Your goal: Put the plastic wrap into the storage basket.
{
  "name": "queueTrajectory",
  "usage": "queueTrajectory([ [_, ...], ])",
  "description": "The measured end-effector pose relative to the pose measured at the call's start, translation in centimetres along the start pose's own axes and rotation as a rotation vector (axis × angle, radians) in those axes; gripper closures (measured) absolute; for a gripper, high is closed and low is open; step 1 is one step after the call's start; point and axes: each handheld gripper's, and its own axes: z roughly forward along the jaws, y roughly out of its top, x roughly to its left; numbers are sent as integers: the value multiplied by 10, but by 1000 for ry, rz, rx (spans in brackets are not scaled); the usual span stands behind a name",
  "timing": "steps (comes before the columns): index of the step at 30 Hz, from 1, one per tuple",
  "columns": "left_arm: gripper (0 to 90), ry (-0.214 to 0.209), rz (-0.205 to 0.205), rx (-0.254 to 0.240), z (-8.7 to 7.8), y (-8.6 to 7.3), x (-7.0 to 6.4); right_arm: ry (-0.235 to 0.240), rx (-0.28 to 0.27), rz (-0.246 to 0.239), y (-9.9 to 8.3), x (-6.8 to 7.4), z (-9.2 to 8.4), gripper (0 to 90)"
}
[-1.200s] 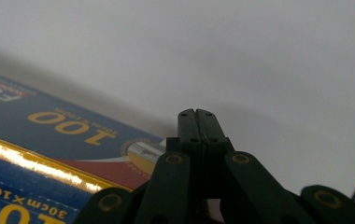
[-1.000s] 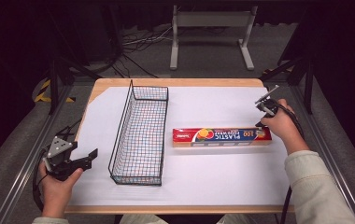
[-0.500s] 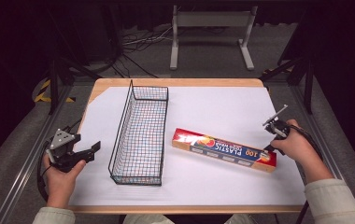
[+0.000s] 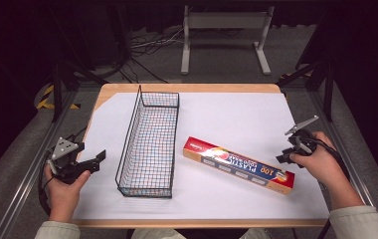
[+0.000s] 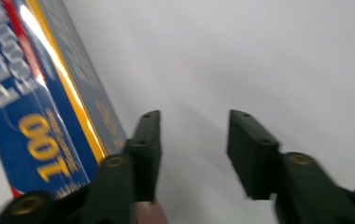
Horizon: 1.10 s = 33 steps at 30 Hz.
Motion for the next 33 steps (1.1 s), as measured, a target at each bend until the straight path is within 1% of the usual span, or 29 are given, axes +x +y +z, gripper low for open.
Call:
queueTrajectory([
  [1, 198, 0, 3, -2, 0, 0, 1, -1, -42, -19, 3, 4, -3, 418],
  [2, 198, 1, -2, 0, -1, 0, 1, 1, -81, -52, 6, 7, -6, 328],
  [3, 198, 1, -4, -2, -1, -1, 1, 1, -112, -76, 8, 10, -7, 267],
  [4, 196, 2, -5, -4, -2, -1, 2, 10, -145, -97, 11, 16, -9, 224],
  [5, 195, 0, -6, -6, -2, -1, 2, 24, -160, -107, 13, 19, -10, 199],
  [6, 193, -1, -6, -6, -2, -1, 2, 45, -182, -128, 15, 27, -10, 162],
  [7, 190, -5, -10, -7, -3, -1, 3, 53, -193, -142, 16, 31, -10, 140],
  [8, 188, -4, -9, -12, -4, -1, 3, 67, -198, -168, 18, 38, -8, 131],
  [11, 179, -10, -15, -22, -6, 0, 3, 81, -202, -212, 18, 52, -3, 117],
  [14, 161, -4, -21, -35, -8, 1, 3, 92, -191, -239, 17, 61, 5, 115],
  [16, 153, -3, -28, -38, -9, 2, 3, 104, -166, -264, 14, 66, 14, 123],
  [18, 152, -11, -25, -35, -9, 3, 2, 100, -135, -282, 12, 70, 24, 143],
  [19, 152, -12, -21, -32, -9, 3, 2, 104, -121, -297, 11, 71, 28, 149],
  [21, 152, -16, -17, -29, -8, 3, 1, 111, -96, -306, 9, 72, 37, 185],
  [23, 152, -17, -17, -31, -8, 3, 0, 125, -58, -314, 8, 72, 43, 190],
  [24, 152, -17, -17, -31, -8, 3, 0, 125, -58, -314, 8, 72, 43, 190],
  [25, 152, -17, -17, -32, -8, 3, 0, 139, -51, -318, 6, 72, 49, 211],
  [26, 152, -18, -17, -35, -8, 3, 0, 148, -45, -320, 6, 73, 52, 212],
  [27, 148, -27, -16, -33, -8, 4, 1, 152, -46, -333, 6, 73, 54, 227],
  [28, 138, -34, -18, -27, -7, 4, 1, 154, -26, -334, 6, 73, 55, 244],
  [29, 129, -39, -12, -18, -6, 4, 0, 146, -7, -342, 6, 74, 57, 242],
  [30, 124, -36, 0, -3, -4, 5, 0, 137, 6, -346, 6, 73, 58, 249],
  [31, 122, -34, 13, 15, -3, 6, -1, 135, 14, -359, 5, 73, 60, 265],
  [33, 120, -11, 32, 35, -2, 8, -3, 123, 25, -386, 5, 72, 63, 298],
])
